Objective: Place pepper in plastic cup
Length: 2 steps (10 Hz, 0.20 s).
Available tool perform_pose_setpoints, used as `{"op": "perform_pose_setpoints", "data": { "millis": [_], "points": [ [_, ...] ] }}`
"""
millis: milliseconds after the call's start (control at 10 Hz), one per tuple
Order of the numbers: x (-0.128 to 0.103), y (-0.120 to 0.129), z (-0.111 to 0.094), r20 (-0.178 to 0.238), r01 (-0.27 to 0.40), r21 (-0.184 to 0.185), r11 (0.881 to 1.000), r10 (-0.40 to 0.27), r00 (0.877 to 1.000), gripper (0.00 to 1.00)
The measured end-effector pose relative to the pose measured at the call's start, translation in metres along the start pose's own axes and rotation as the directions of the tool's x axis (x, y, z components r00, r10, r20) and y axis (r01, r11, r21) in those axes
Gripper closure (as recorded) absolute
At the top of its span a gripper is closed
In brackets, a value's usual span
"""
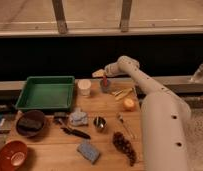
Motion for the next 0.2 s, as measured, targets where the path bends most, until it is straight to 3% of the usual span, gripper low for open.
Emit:
{"op": "perform_pose_setpoints", "data": {
  "millis": [200],
  "points": [
    [-0.0003, 0.0012, 0.0007, 0.000, 0.001, -0.002, 1.000, -0.001, 1.000, 0.30]
  ]
}}
